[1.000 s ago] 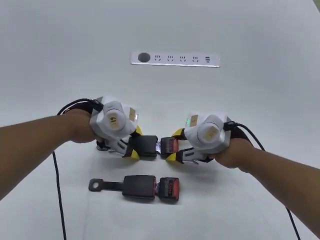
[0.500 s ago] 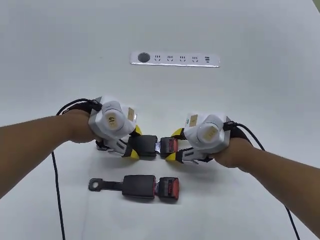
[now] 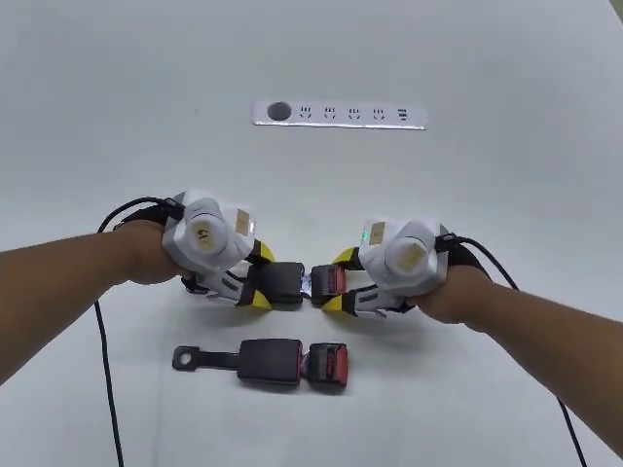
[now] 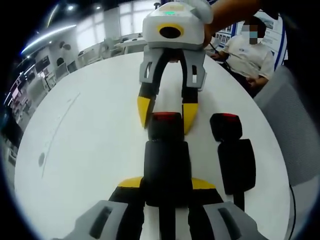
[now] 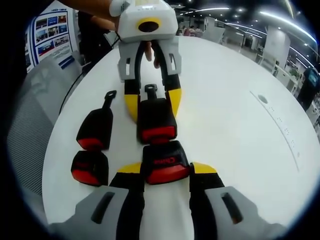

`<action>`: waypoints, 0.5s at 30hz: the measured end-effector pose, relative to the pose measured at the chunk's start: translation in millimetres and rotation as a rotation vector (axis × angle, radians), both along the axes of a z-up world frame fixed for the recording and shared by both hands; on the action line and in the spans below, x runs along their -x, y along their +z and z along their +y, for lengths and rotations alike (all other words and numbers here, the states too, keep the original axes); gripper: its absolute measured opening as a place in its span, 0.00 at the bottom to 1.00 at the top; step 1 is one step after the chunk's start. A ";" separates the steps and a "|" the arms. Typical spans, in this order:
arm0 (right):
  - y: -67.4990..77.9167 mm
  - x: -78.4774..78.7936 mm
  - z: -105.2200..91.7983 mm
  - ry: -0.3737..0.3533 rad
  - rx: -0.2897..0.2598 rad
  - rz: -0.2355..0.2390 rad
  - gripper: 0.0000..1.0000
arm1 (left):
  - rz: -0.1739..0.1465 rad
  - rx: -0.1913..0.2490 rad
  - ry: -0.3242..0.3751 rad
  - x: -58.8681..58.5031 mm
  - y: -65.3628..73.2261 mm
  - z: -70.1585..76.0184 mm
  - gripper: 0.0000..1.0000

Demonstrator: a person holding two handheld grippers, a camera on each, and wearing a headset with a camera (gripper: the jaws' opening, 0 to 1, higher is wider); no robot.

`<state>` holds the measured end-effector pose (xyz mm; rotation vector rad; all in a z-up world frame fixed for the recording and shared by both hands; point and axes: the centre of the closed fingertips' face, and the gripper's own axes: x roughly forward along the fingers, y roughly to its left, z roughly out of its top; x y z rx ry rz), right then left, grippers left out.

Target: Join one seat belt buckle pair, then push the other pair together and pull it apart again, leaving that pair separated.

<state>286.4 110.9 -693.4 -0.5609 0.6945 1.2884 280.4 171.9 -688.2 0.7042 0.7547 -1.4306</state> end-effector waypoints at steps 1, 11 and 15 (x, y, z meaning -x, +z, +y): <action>-0.1 -0.2 0.3 -0.001 -0.004 0.000 0.33 | -0.001 0.001 0.001 0.0 0.5 -0.1 0.34; -0.5 -1.8 -11.8 -0.003 -0.016 0.002 0.34 | 0.000 0.018 0.030 -2.6 -0.8 3.0 0.34; -0.5 -1.7 -11.5 0.006 -0.015 0.003 0.33 | 0.001 0.013 0.033 -3.2 -1.4 2.8 0.34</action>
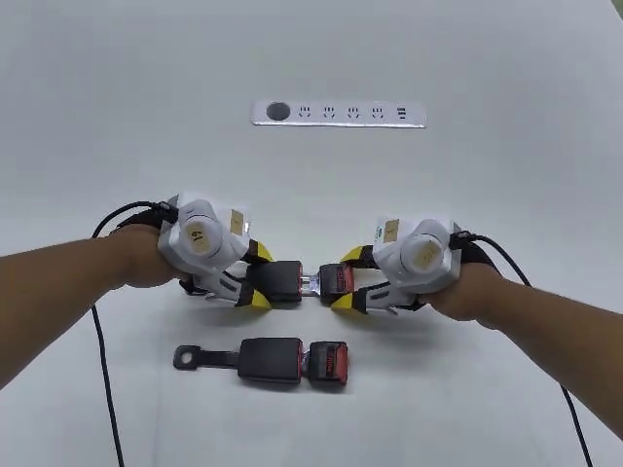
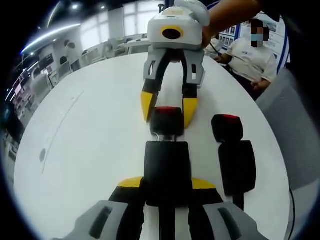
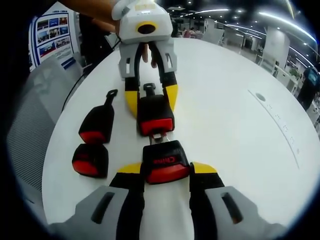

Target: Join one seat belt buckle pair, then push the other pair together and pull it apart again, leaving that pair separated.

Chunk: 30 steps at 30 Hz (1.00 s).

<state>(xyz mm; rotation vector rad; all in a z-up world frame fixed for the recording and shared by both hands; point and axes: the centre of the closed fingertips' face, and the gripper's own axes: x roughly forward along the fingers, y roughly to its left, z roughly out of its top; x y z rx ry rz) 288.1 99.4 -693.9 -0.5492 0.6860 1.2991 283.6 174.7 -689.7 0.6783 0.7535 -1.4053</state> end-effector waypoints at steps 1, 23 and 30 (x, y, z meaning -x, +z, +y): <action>-0.1 -0.1 -0.2 0.000 0.000 0.000 0.33 | 0.000 0.000 0.003 0.1 0.0 0.0 0.34; -0.1 4.6 -33.4 -0.024 -0.002 0.005 0.34 | 0.002 0.001 -0.001 2.5 -0.3 -1.9 0.34; 2.9 6.4 -46.8 -0.032 -0.001 0.004 0.34 | 0.003 0.003 -0.001 1.9 -0.3 -2.0 0.34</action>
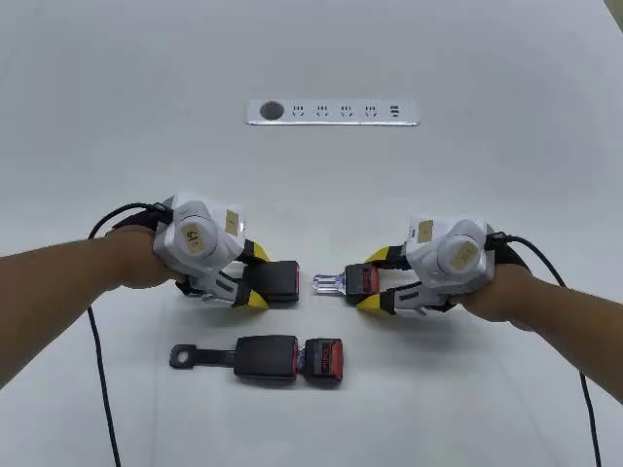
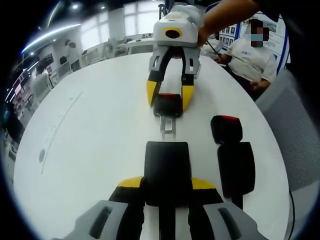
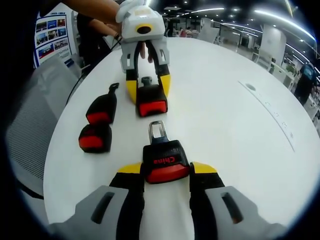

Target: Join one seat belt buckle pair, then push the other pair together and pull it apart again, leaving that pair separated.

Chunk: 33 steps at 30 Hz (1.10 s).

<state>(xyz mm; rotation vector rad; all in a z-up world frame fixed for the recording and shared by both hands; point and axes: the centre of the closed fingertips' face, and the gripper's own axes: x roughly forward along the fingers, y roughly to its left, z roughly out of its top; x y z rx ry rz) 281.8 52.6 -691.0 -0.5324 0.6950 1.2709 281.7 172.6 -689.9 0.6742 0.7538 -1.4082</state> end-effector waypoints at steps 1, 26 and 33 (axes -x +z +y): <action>0.4 -0.3 -3.0 -0.003 0.000 0.001 0.34 | 0.000 0.001 0.000 0.5 0.4 -0.5 0.34; -1.9 5.8 -47.2 -0.040 0.020 0.006 0.34 | 0.002 0.003 0.005 2.1 0.9 -0.9 0.34; -2.4 8.7 -57.1 -0.042 0.023 0.008 0.34 | 0.003 0.000 0.004 4.9 2.6 -3.9 0.34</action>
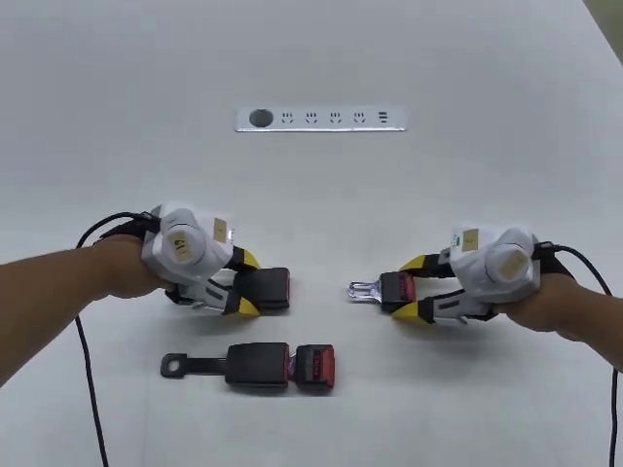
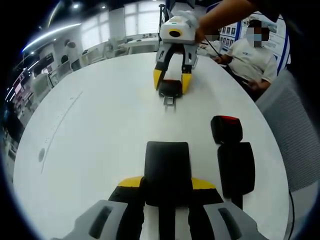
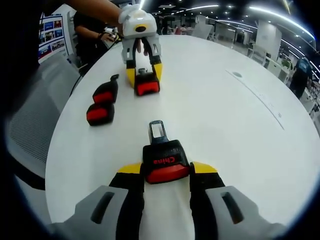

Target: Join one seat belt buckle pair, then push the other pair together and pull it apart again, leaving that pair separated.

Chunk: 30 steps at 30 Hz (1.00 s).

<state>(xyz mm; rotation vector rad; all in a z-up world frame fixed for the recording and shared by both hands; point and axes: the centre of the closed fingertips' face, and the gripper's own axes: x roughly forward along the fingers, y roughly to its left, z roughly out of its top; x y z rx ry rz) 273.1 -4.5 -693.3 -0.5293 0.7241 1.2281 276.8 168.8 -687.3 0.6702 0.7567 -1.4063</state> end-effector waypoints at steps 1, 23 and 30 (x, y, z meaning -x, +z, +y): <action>-0.2 -1.3 -1.9 -0.001 0.000 -0.001 0.34 | 0.000 0.000 -0.001 0.0 0.1 0.4 0.34; 0.6 2.5 -37.6 -0.028 0.011 0.014 0.35 | 0.008 -0.018 -0.006 -2.1 -4.5 3.6 0.34; 0.8 1.6 -37.8 -0.007 0.011 0.006 0.35 | 0.009 -0.030 -0.009 -2.3 -4.9 3.6 0.35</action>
